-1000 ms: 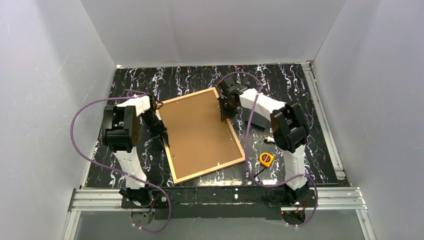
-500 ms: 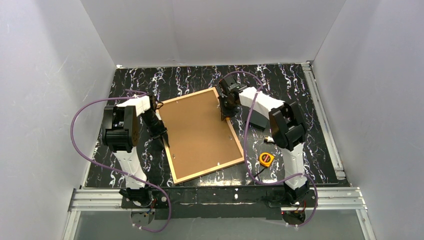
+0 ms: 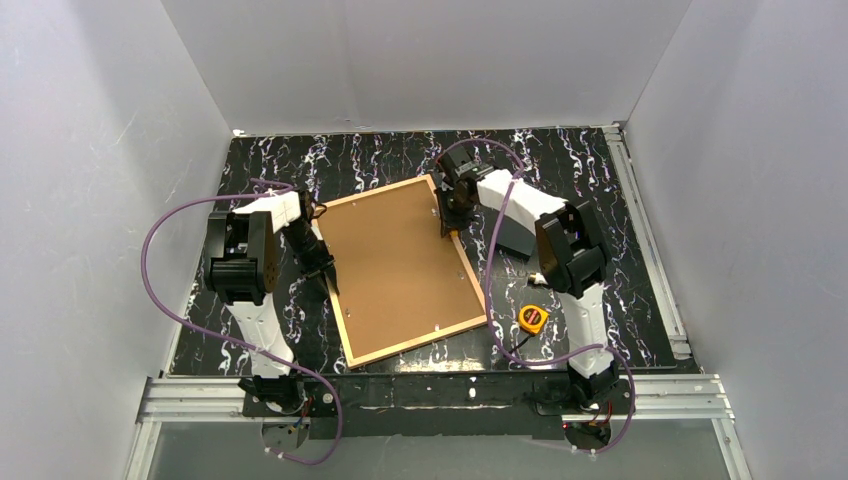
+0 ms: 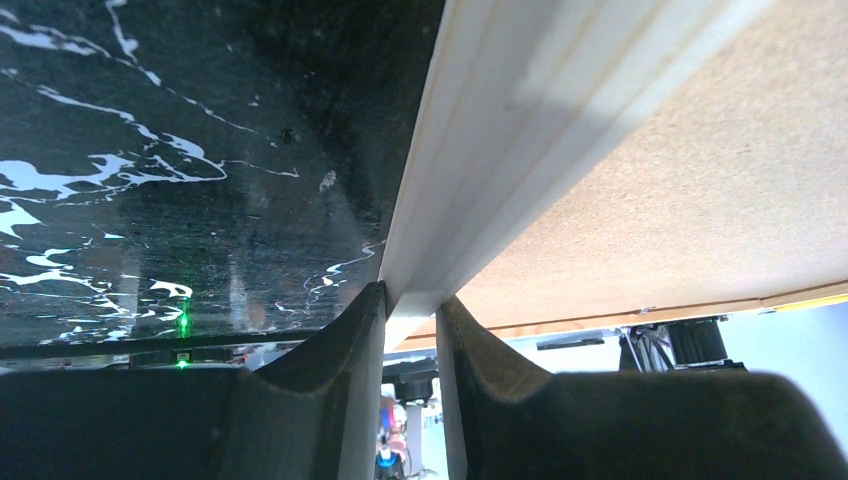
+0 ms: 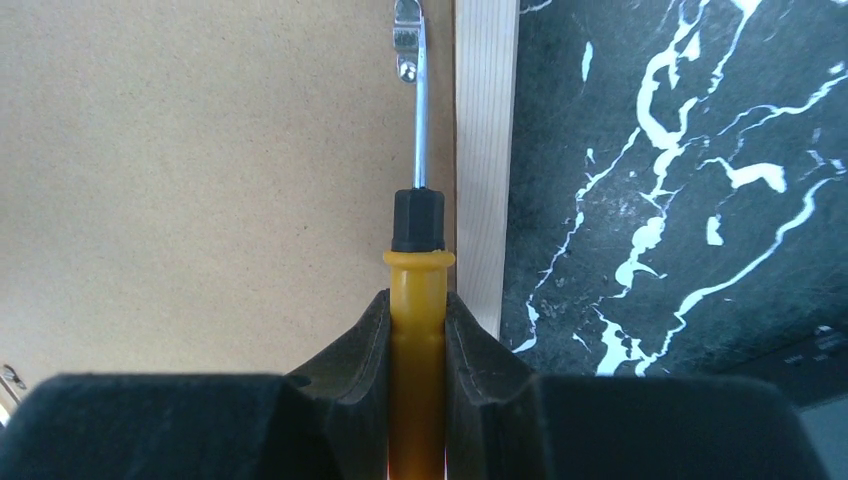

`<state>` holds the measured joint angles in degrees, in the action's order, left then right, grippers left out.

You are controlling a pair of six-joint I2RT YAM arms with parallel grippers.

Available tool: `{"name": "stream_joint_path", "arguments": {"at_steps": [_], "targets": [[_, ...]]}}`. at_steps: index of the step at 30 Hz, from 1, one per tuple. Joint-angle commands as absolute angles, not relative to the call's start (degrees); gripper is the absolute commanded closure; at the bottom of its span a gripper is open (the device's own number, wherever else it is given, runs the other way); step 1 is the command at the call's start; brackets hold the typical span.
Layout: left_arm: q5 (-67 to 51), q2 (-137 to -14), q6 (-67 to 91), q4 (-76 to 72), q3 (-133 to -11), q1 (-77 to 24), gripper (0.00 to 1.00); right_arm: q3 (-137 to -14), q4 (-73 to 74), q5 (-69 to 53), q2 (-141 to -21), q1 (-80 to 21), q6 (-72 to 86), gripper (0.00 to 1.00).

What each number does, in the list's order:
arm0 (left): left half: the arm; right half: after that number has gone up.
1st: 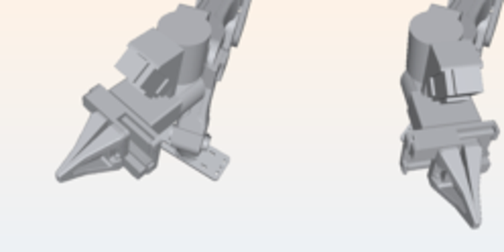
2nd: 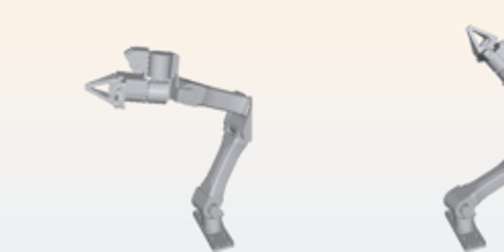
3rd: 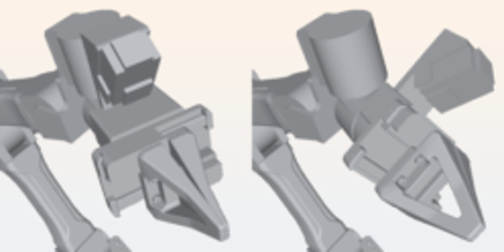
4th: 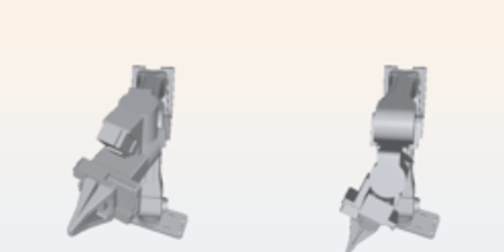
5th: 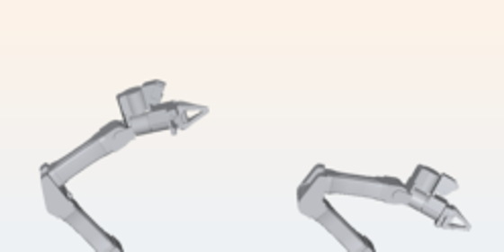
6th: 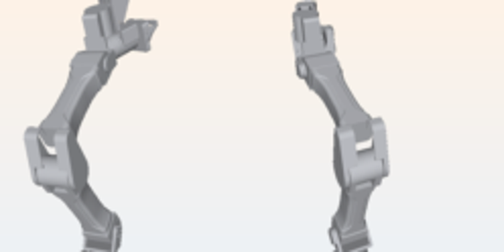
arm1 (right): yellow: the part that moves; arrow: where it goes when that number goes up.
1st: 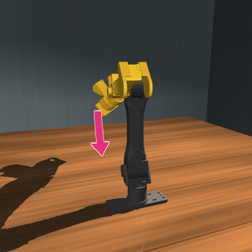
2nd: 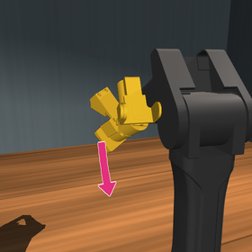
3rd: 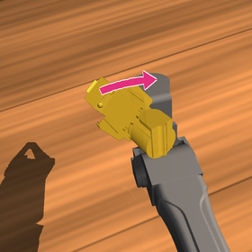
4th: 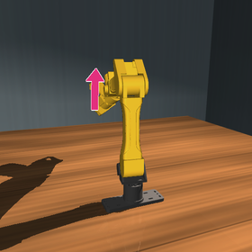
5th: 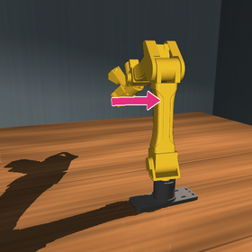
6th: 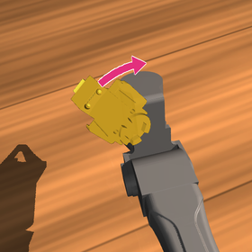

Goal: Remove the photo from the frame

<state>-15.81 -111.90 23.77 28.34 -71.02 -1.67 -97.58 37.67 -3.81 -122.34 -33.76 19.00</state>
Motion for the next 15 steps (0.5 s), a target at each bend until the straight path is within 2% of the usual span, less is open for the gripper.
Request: {"name": "stream_joint_path", "arguments": {"at_steps": [1,5,8,12,15], "targets": [[-16.1,-112.1,23.8,35.9,-71.5,-1.7,1.0,-105.9,43.3,-1.8,-121.2,-33.3,17.0,0.99],[-15.8,-111.8,23.9,35.9,-71.5,-1.7,1.0,-107.6,45.7,-0.7,-114.4,-33.3,18.7,0.99],[-15.8,-111.3,23.8,35.9,-71.5,-1.7,1.0,-100.7,43.2,-2.4,-107.7,-33.6,22.2,0.99],[-15.3,-109.0,23.8,35.8,-71.4,-1.6,0.8,-88.4,33.1,-6.7,-101.0,-36.3,27.8,0.99],[-14.4,-105.5,24.1,34.6,-70.7,-0.9,0.69,-85.7,30.4,-6.9,-101.4,-40.2,30.5,0.99]]}}
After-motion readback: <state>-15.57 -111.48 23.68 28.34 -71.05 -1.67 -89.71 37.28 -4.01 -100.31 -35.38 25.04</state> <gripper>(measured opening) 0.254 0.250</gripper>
